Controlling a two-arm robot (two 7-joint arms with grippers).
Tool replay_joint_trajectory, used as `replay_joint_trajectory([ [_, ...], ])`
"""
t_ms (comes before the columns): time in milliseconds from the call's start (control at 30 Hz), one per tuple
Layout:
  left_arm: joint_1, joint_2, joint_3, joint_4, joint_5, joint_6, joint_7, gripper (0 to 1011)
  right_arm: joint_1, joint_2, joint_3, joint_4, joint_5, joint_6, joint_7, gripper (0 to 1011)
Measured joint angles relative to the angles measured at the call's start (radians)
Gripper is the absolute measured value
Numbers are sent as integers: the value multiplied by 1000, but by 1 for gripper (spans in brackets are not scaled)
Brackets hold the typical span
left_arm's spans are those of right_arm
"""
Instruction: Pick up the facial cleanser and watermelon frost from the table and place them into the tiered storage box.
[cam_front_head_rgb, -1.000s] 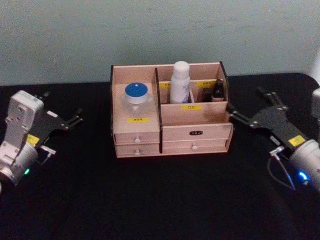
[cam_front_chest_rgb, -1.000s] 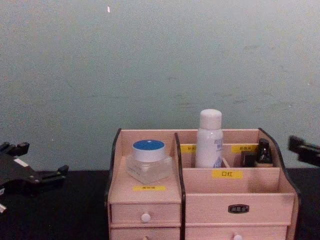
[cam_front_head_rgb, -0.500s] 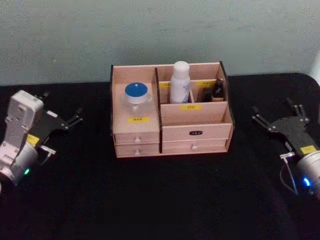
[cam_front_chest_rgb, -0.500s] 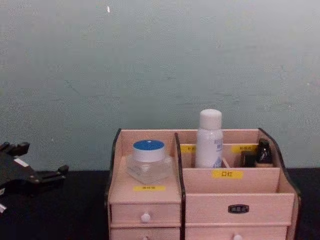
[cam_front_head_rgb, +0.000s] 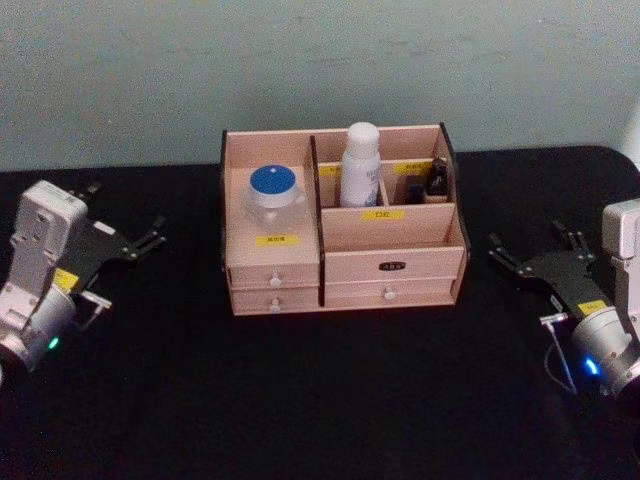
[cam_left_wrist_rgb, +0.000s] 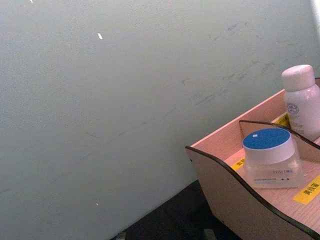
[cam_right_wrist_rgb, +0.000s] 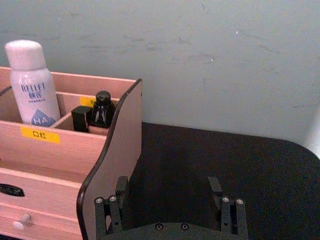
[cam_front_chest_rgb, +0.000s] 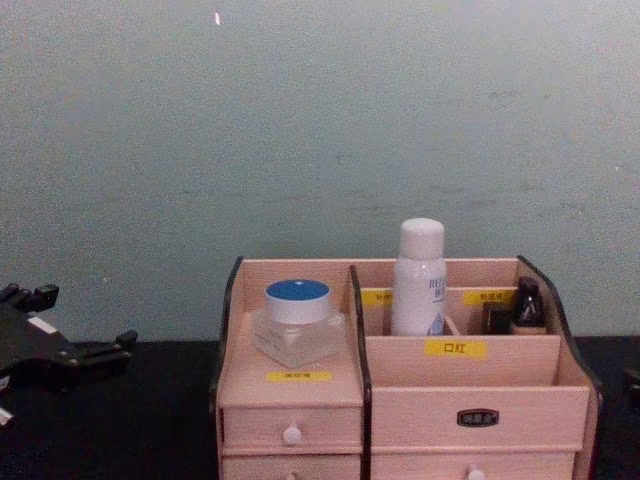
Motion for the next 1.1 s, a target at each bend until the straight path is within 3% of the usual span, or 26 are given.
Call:
replay_joint_trajectory([
  [1100, 0, 0, 0, 0, 0, 0, 0, 1001, -7, 7, -1, -12, 6, -7, 2, 1000],
])
